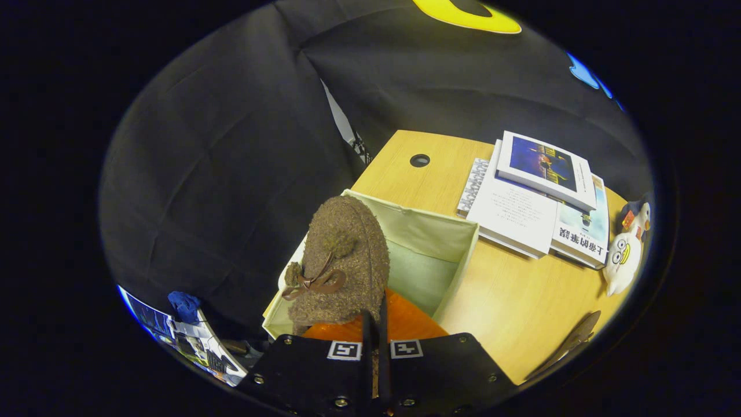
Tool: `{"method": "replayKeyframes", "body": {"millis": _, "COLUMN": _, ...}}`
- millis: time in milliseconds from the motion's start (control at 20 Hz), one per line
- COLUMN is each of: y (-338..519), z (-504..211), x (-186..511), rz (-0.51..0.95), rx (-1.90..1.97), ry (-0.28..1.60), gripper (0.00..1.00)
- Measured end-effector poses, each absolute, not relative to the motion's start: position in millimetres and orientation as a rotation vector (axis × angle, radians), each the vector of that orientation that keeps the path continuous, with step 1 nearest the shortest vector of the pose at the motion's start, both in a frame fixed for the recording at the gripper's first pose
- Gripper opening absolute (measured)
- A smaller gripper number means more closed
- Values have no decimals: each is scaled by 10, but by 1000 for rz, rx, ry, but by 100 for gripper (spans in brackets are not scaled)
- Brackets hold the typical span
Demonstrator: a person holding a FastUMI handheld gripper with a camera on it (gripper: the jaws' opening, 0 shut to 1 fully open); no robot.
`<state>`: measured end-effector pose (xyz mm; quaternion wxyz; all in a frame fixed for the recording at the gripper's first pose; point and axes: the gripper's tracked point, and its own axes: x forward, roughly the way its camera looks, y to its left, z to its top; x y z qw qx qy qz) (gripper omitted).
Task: Open the storage box then place both shoes into the box .Put the left shoe in first, then the right shoe, with the right side of both shoes facing outward in a uniform manner.
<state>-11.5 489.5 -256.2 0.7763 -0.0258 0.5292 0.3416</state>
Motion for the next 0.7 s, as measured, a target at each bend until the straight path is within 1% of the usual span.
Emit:
{"method": "replayKeyframes", "body": {"millis": 150, "y": 5008, "z": -2613, "x": -118, "rz": 743, "rx": -59, "ry": 1140, "gripper": 4}}
{"method": "replayKeyframes", "body": {"millis": 200, "y": 5018, "z": -2589, "x": -108, "rz": 769, "rx": -71, "ry": 1130, "gripper": 13}}
{"method": "replayKeyframes", "body": {"millis": 300, "y": 4927, "z": -2719, "x": -51, "rz": 746, "rx": -130, "ry": 1113, "gripper": 55}}
{"method": "replayKeyframes", "body": {"millis": 400, "y": 4897, "z": -2595, "x": -11, "rz": 736, "rx": -94, "ry": 1098, "gripper": 97}}
{"method": "replayKeyframes", "body": {"millis": 700, "y": 4682, "z": -2288, "x": 84, "rz": 736, "rx": -18, "ry": 1073, "gripper": 97}}
